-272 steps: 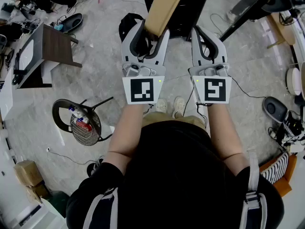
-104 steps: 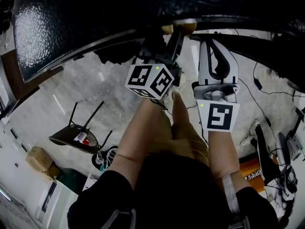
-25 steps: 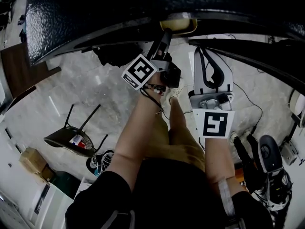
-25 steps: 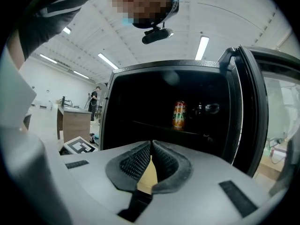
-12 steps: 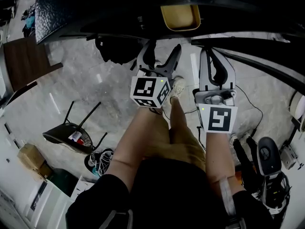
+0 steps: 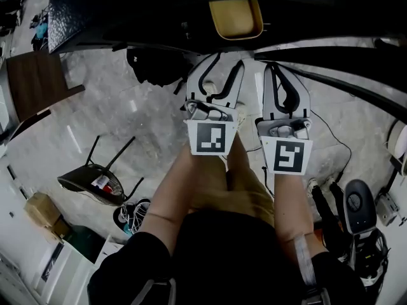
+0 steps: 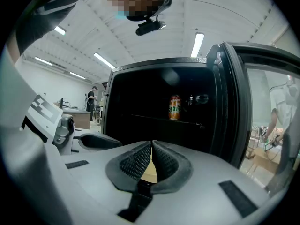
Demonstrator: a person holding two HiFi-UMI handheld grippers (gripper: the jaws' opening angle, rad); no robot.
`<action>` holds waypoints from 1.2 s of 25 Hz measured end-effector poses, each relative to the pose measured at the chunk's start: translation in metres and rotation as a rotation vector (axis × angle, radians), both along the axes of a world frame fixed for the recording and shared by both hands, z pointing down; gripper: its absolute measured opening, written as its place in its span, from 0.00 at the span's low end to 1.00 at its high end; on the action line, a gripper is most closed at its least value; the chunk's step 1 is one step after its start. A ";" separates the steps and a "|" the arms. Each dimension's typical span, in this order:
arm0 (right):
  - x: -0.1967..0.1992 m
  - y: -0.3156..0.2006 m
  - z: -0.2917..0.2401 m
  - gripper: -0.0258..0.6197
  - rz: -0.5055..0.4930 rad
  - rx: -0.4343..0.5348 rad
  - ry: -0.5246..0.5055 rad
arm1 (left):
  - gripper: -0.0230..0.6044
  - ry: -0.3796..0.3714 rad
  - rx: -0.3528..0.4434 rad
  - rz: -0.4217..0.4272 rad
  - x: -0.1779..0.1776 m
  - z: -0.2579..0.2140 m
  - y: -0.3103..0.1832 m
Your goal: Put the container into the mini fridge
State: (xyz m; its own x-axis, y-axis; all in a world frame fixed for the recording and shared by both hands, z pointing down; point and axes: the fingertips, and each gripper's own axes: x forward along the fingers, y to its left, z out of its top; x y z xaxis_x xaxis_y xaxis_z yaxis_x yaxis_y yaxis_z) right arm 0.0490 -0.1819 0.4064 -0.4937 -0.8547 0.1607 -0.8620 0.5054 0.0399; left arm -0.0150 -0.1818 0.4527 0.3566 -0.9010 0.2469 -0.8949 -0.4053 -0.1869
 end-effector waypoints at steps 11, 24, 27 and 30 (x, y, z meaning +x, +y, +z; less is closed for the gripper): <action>0.006 0.003 0.012 0.10 -0.007 -0.015 0.008 | 0.07 0.064 0.016 -0.017 0.009 0.011 0.005; 0.022 -0.010 0.034 0.10 0.015 -0.035 0.040 | 0.07 0.152 0.002 -0.034 0.028 0.055 -0.040; 0.026 -0.015 0.038 0.10 0.016 -0.034 0.043 | 0.07 0.161 -0.008 -0.041 0.031 0.066 -0.047; 0.028 -0.019 0.039 0.10 0.022 -0.033 0.043 | 0.07 0.166 -0.009 -0.053 0.030 0.073 -0.053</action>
State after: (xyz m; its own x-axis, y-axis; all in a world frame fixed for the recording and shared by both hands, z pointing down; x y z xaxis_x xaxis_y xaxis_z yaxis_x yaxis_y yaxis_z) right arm 0.0774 -0.2009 0.4458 -0.4671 -0.8591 0.2091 -0.8707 0.4881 0.0606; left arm 0.0149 -0.2353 0.5258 0.3450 -0.9178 0.1965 -0.9334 -0.3575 -0.0309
